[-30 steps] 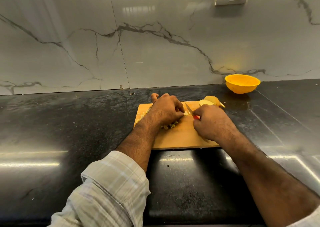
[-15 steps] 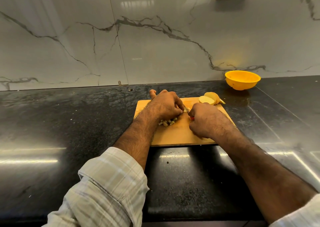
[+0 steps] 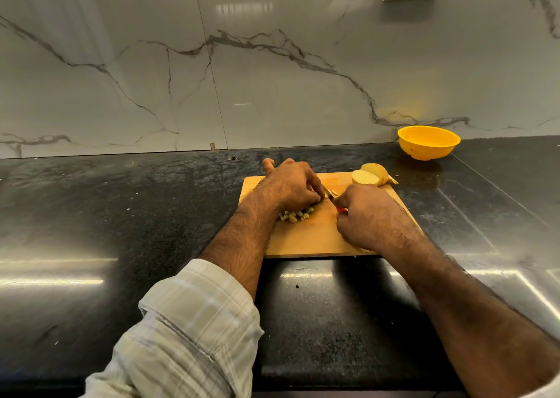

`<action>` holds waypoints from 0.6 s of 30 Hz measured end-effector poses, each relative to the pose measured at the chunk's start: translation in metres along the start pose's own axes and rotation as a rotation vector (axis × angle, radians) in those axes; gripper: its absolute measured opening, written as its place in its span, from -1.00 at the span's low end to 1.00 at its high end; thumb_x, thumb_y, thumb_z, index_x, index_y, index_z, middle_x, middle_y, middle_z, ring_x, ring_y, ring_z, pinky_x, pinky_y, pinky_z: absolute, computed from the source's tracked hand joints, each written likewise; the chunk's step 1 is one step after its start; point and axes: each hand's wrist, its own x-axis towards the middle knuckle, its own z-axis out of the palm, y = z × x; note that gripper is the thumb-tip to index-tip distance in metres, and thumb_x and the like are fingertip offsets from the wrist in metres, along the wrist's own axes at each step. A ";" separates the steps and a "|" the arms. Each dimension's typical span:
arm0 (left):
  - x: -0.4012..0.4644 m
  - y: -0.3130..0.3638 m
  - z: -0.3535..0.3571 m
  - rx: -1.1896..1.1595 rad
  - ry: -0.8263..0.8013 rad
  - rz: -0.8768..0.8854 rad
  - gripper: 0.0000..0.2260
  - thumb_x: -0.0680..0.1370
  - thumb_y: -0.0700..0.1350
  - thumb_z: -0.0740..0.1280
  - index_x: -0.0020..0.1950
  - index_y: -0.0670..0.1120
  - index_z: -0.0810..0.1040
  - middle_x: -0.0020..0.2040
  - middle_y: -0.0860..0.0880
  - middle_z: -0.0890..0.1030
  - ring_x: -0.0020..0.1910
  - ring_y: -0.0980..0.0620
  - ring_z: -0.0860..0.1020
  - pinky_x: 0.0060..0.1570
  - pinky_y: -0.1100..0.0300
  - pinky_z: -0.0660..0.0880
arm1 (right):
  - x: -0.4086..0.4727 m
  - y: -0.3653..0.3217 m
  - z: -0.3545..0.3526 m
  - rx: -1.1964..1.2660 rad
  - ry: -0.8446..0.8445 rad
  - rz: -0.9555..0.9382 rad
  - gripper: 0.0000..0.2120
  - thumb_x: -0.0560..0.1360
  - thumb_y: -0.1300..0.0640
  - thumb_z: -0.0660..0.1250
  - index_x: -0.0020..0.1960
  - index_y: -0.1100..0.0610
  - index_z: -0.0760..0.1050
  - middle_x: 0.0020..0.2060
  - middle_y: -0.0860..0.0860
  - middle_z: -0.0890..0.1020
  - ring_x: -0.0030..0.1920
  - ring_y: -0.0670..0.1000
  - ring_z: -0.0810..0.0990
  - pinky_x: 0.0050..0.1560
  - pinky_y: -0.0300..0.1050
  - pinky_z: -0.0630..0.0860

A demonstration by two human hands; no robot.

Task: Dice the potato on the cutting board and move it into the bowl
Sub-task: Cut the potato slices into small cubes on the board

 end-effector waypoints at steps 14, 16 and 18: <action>-0.004 -0.003 -0.005 0.002 -0.050 -0.005 -0.88 0.59 0.10 0.46 0.11 0.23 0.74 0.47 0.12 0.50 0.60 -0.01 0.16 0.52 -0.39 -0.22 | -0.004 -0.001 0.003 -0.064 0.075 -0.030 -0.61 0.60 0.03 0.37 0.42 -0.03 0.56 0.21 0.01 0.65 0.08 0.04 0.61 0.09 0.00 0.68; -0.003 -0.004 -0.004 -0.005 -0.049 -0.009 -0.90 0.59 0.10 0.47 0.08 0.25 0.74 0.44 0.14 0.51 0.59 -0.01 0.18 0.52 -0.39 -0.22 | -0.005 -0.004 0.003 -0.095 0.039 -0.023 -0.60 0.60 0.02 0.38 0.43 -0.02 0.54 0.21 0.02 0.64 0.12 0.05 0.61 0.13 0.01 0.67; -0.002 -0.004 -0.003 -0.005 -0.046 -0.006 -0.92 0.59 0.11 0.47 0.05 0.25 0.74 0.41 0.16 0.52 0.58 -0.01 0.20 0.51 -0.40 -0.21 | -0.006 -0.007 0.003 -0.113 0.017 -0.012 -0.59 0.60 0.01 0.39 0.44 0.00 0.52 0.21 0.04 0.62 0.15 0.06 0.60 0.17 0.04 0.66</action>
